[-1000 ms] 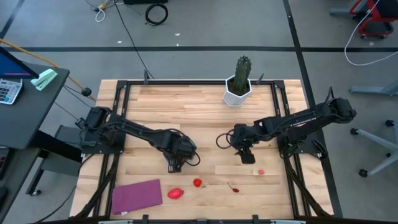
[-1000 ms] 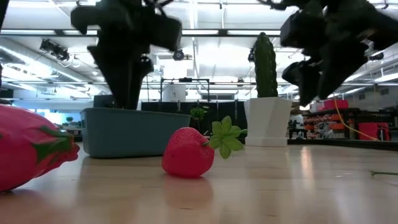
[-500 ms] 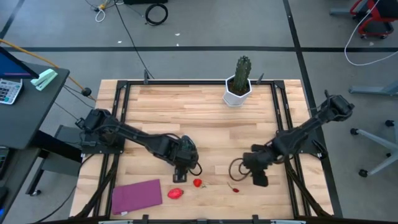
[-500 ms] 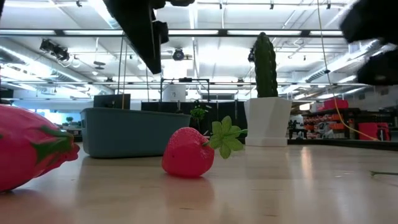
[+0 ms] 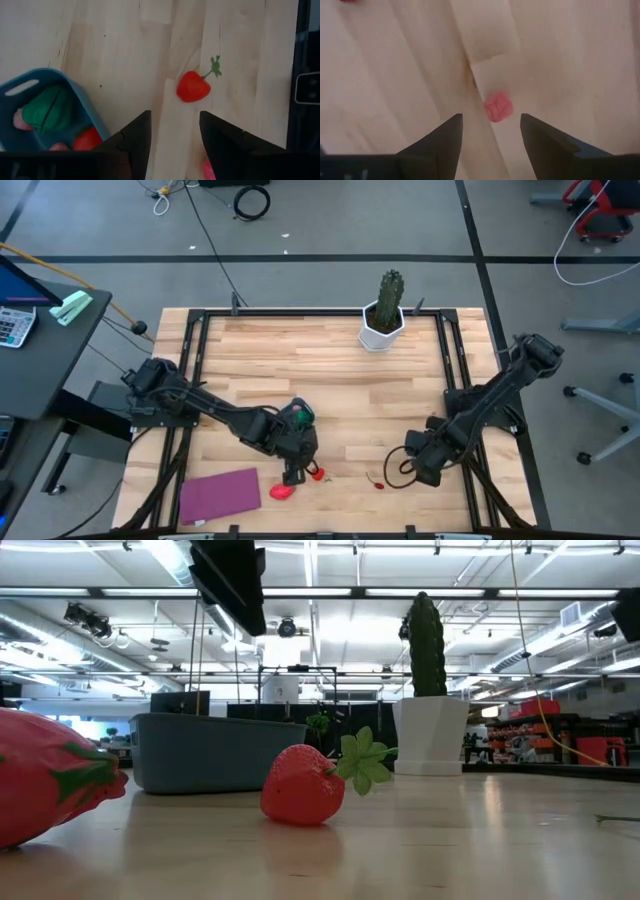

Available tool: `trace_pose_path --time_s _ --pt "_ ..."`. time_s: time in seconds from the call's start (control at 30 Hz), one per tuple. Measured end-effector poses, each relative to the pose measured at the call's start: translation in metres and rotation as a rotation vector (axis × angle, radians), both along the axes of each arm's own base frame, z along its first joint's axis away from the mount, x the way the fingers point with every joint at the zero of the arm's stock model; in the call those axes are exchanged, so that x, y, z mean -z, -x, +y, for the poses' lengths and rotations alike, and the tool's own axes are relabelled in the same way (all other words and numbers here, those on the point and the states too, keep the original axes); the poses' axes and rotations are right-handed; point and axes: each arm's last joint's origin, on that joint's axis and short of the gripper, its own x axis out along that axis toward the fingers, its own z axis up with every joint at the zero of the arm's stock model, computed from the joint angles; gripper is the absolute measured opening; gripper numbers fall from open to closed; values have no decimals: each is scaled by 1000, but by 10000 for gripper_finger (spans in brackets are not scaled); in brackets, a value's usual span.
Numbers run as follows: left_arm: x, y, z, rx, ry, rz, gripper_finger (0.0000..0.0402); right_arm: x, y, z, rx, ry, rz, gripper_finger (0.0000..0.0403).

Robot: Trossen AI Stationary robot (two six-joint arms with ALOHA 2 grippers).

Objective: Pick and placing Produce into tupperware
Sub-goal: Put the pink peach into the blue bin

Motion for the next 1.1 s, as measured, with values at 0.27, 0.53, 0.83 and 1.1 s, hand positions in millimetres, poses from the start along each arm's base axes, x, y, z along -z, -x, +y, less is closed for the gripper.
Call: trace_pose_path --time_s 0.27,0.53,0.83,1.1 --pt "-1 4 -11 9 3 -16 173 32 -6 7 4 107 115 209" --pt "-1 2 -12 8 12 -35 173 38 -7 7 -22 154 110 209" --pt "-1 2 -11 8 12 -35 173 39 -12 8 -41 126 83 168" --pt "-1 2 -12 38 -4 -38 172 36 -20 -1 11 96 79 83"
